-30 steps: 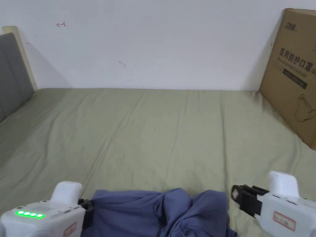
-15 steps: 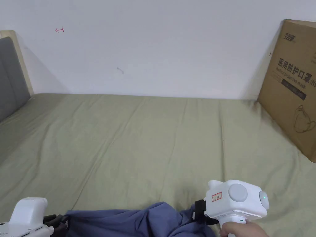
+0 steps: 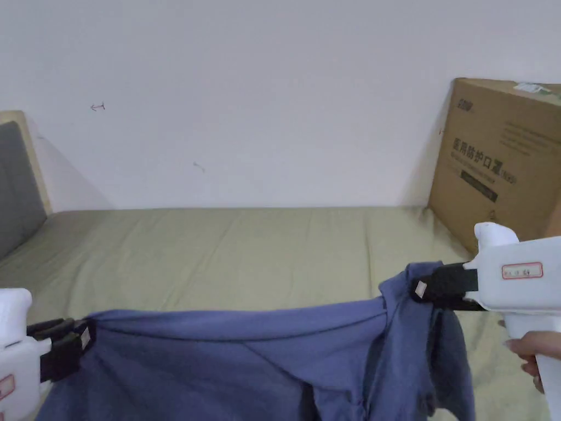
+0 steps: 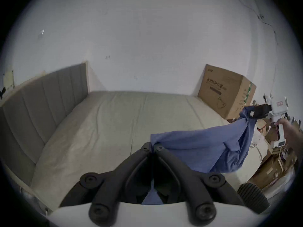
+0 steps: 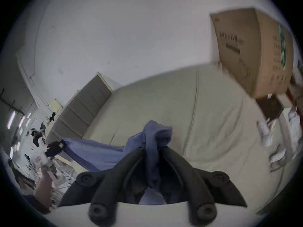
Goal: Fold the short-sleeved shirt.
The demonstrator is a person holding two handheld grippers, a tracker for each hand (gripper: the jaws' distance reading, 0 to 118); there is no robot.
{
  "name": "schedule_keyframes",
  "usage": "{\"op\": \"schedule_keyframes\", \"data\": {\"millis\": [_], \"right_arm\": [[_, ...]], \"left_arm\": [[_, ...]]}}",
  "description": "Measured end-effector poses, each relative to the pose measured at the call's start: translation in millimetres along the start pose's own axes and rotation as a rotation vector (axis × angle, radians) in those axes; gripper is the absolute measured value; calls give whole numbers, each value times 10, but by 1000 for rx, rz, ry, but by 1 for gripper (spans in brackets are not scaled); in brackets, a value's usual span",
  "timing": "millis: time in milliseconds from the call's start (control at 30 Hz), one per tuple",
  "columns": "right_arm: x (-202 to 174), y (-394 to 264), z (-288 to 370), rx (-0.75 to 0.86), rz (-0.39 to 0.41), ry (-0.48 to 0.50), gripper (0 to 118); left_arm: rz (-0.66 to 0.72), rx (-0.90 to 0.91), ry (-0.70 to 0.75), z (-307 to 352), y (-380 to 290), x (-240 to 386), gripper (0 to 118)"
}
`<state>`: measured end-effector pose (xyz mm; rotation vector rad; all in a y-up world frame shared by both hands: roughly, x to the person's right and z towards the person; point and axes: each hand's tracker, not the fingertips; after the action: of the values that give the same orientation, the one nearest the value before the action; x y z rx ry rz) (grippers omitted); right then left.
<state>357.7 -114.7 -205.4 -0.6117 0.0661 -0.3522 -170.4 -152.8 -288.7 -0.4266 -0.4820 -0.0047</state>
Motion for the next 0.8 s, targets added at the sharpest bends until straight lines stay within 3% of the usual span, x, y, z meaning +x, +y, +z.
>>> {"op": "schedule_keyframes", "data": {"millis": [100, 233, 400, 700, 800], "right_arm": [[-163, 308, 345, 90, 98, -75, 7], [-263, 737, 600, 179, 121, -118, 7], [-428, 1323, 633, 235, 217, -209, 7], [-471, 2329, 553, 396, 235, -359, 7], [-445, 2568, 531, 431, 237, -356, 7]], "left_arm": [[-18, 56, -30, 53, 378, 141, 0], [-42, 120, -33, 26, 847, 274, 0], [-67, 182, -25, -200, 1397, 404, 0], [-67, 226, -61, -865, 2175, 583, 0], [-98, 228, -34, -1139, 2330, 666, 0]]}}
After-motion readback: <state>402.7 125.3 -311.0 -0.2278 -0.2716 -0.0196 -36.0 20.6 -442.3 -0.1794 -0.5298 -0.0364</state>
